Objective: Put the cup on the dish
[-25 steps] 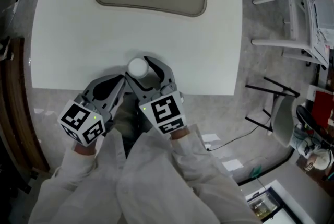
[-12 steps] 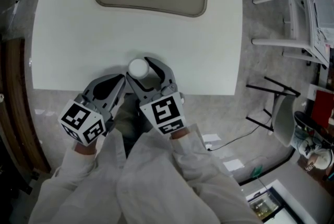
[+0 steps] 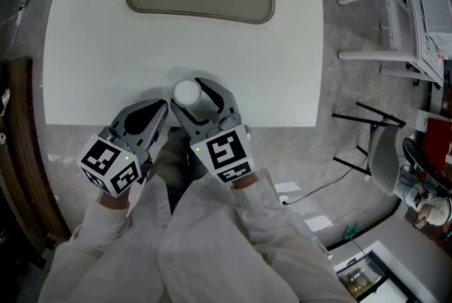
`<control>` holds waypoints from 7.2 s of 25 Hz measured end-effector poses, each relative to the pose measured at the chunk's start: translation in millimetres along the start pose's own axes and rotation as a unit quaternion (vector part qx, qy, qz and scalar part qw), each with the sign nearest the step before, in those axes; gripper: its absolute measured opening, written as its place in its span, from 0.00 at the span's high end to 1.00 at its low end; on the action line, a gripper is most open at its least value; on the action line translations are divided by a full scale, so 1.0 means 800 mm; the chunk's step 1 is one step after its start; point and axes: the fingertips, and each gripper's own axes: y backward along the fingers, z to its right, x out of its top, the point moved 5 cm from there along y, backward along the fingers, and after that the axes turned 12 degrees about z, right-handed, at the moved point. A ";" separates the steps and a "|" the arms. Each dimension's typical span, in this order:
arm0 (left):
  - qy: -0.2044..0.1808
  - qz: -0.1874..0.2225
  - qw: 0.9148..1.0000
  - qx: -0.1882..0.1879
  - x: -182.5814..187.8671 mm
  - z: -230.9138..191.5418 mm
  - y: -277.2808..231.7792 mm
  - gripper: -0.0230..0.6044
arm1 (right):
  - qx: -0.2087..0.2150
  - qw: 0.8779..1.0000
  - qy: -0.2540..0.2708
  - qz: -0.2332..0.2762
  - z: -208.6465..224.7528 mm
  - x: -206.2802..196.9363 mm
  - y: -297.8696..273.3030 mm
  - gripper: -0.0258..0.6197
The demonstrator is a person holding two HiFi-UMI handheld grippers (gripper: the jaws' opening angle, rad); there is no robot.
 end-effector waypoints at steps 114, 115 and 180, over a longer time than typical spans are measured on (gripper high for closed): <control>-0.041 0.013 0.999 0.014 0.194 -0.187 -0.305 0.95 | -0.051 0.997 0.013 0.057 0.329 0.126 -0.222 0.56; -0.040 0.012 0.999 0.015 0.194 -0.189 -0.305 0.95 | -0.051 0.997 0.016 0.056 0.329 0.125 -0.223 0.56; -0.090 0.043 0.995 -0.008 0.198 -0.114 -0.203 0.95 | -0.070 0.989 -0.047 0.118 0.242 0.160 -0.135 0.55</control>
